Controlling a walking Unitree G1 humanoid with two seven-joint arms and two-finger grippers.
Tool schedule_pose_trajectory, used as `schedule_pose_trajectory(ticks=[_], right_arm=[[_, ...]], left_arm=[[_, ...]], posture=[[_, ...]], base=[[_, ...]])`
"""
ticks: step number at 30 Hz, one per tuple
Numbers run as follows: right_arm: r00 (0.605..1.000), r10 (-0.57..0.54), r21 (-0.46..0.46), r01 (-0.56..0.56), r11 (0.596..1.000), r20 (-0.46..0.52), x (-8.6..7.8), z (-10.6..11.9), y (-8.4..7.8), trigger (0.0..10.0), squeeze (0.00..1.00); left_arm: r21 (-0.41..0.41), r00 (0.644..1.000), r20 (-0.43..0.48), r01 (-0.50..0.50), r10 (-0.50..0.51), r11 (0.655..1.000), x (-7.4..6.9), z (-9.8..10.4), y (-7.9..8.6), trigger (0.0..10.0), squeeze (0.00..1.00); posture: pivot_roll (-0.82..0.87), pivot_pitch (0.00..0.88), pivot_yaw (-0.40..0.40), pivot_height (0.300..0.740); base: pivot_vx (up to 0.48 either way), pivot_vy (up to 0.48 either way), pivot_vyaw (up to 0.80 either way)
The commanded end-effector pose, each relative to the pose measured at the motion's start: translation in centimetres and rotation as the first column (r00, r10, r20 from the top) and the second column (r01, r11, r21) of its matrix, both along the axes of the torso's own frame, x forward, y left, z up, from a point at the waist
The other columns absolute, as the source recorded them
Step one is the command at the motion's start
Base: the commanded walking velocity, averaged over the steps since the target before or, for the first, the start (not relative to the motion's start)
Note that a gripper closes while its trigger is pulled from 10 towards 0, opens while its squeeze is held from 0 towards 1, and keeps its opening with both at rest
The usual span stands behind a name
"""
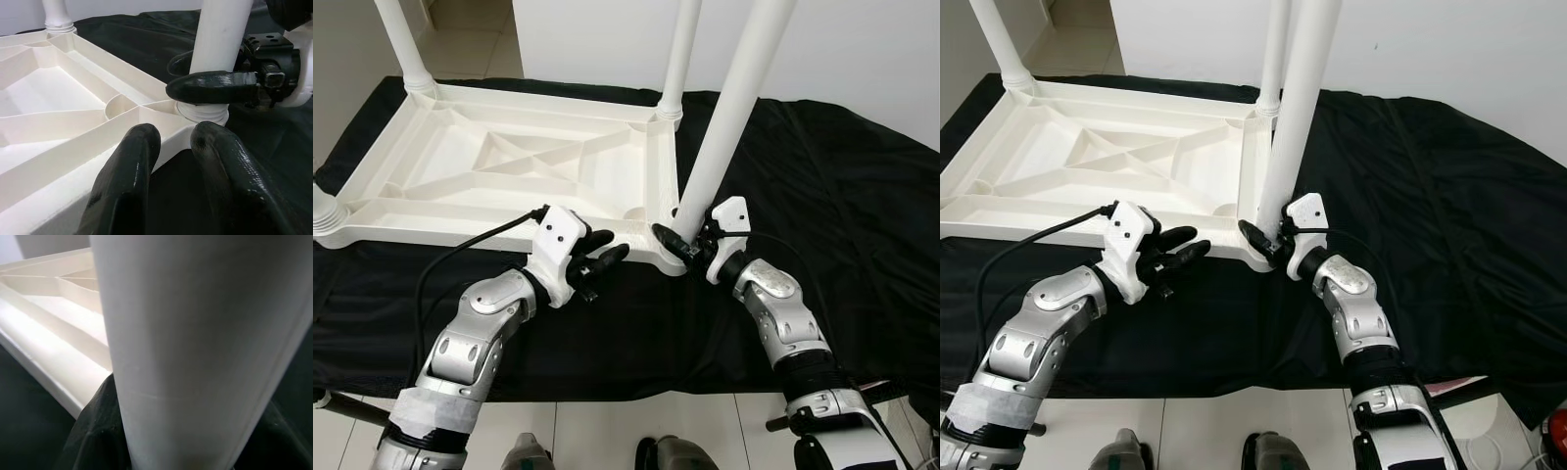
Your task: Building children table
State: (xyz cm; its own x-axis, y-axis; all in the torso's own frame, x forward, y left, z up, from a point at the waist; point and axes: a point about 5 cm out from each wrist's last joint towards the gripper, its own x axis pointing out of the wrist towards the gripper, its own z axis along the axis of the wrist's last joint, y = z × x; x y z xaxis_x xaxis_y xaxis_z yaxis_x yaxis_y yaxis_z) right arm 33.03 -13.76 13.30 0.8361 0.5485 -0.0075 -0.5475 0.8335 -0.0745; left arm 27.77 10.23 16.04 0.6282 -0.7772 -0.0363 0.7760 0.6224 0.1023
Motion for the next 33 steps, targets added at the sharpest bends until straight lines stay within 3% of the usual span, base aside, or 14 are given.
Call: schedule_pose_trajectory(ticks=[1, 6, 8, 10, 11, 19, 25, 26, 27, 28, 30, 31, 32, 33], right_arm=[[0.985, -0.122, -0.050, 0.117, 0.992, -0.124, -0.4, -2.6, -1.5, 0.0, 0.00], [0.921, -0.358, -0.009, 0.361, 0.932, -0.150, -0.4, -2.9, -2.4, 0.0, 0.00], [0.843, -0.514, 0.007, 0.521, 0.853, -0.158, -0.8, -3.2, -3.0, 0.0, 0.00], [0.843, -0.514, 0.007, 0.521, 0.853, -0.158, -0.8, -3.2, -3.0, 0.0, 0.00], [0.759, -0.625, 0.015, 0.638, 0.770, -0.181, -1.5, -3.8, -3.2, 0.0, 0.00], [0.628, -0.759, 0.027, 0.773, 0.634, -0.172, -2.6, -4.0, -2.5, 0.0, 0.00], [0.606, -0.784, 0.062, 0.795, 0.603, -0.135, -2.6, -3.2, -2.1, 0.0, 0.00], [0.605, -0.785, 0.067, 0.796, 0.602, -0.136, -2.6, -3.1, -2.2, 2.5, 0.00], [0.605, -0.785, 0.067, 0.796, 0.602, -0.136, -2.6, -3.1, -2.2, 2.5, 0.00], [0.612, -0.779, 0.076, 0.790, 0.608, -0.135, -2.6, -2.9, -2.2, 10.0, 0.00], [0.621, -0.776, 0.080, 0.784, 0.616, -0.109, -2.7, -2.6, -2.2, 10.0, 0.00], [0.628, -0.772, 0.089, 0.779, 0.621, -0.099, -2.7, -2.5, -2.4, 10.0, 0.62], [0.628, -0.772, 0.089, 0.779, 0.621, -0.099, -2.7, -2.5, -2.4, 10.0, 0.62], [0.634, -0.769, 0.101, 0.773, 0.627, -0.083, -2.8, -2.3, -2.6, 10.0, 1.00]], left_arm=[[0.004, 1.000, -0.007, -0.011, 0.011, 1.000, 0.0, -0.1, -0.1, 10.0, 0.00], [0.008, 1.000, -0.012, 0.004, -0.004, 1.000, 0.0, -0.3, -0.2, 10.0, 0.00], [0.007, 1.000, -0.013, 0.010, -0.010, 1.000, 0.1, -0.3, -0.5, 10.0, 0.00], [0.007, 1.000, -0.013, 0.010, -0.010, 1.000, 0.1, -0.3, -0.5, 10.0, 0.00], [0.002, 1.000, -0.015, 0.018, -0.018, 1.000, 0.1, -0.4, -0.7, 10.0, 0.00], [-0.001, 0.999, -0.016, 0.028, -0.028, 1.000, 0.1, -0.5, -0.9, 10.0, 0.00], [-0.004, 0.999, -0.017, 0.029, -0.029, 1.000, 0.0, -0.5, -1.0, 10.0, 0.00], [-0.004, 0.999, -0.018, 0.029, -0.029, 1.000, 0.0, -0.5, -1.0, 10.0, 0.00], [-0.004, 0.999, -0.018, 0.029, -0.029, 1.000, 0.0, -0.5, -1.0, 10.0, 0.00], [-0.004, 0.999, -0.019, 0.027, -0.027, 1.000, -0.1, -0.6, -1.0, 10.0, 0.00], [-0.004, 0.999, -0.020, 0.025, -0.025, 1.000, -0.1, -0.6, -0.9, 10.0, 0.00], [-0.004, 1.000, -0.021, 0.023, -0.023, 1.000, -0.2, -0.7, -0.9, 10.0, 0.00], [-0.004, 1.000, -0.021, 0.023, -0.023, 1.000, -0.2, -0.7, -0.9, 10.0, 0.00], [-0.005, 1.000, -0.022, 0.021, -0.021, 1.000, -0.2, -0.7, -0.8, 10.0, 0.00]], posture=[[0.05, 0.058, -0.028, 0.740], [0.03, 0.053, -0.023, 0.740], [0.03, 0.051, -0.023, 0.740], [0.03, 0.051, -0.023, 0.740], [0.02, 0.048, -0.024, 0.740], [0.01, 0.040, -0.028, 0.740], [0.02, 0.041, -0.034, 0.740], [0.02, 0.040, -0.034, 0.740], [0.02, 0.040, -0.034, 0.740], [0.02, 0.042, -0.037, 0.740], [0.02, 0.044, -0.039, 0.740], [0.03, 0.045, -0.039, 0.740], [0.03, 0.045, -0.039, 0.740], [0.03, 0.046, -0.042, 0.740]], base=[[0.000, 0.000, 0.00], [0.000, 0.000, 0.00], [0.000, 0.000, 0.00], [0.000, 0.000, 0.00], [0.000, 0.000, 0.00], [0.000, 0.000, 0.00], [0.000, 0.000, 0.00], [0.000, 0.000, 0.00], [0.000, 0.000, 0.00], [0.000, 0.000, 0.00], [0.000, 0.000, 0.00], [0.000, 0.000, 0.00], [0.000, 0.000, 0.00], [0.000, 0.000, 0.00]])
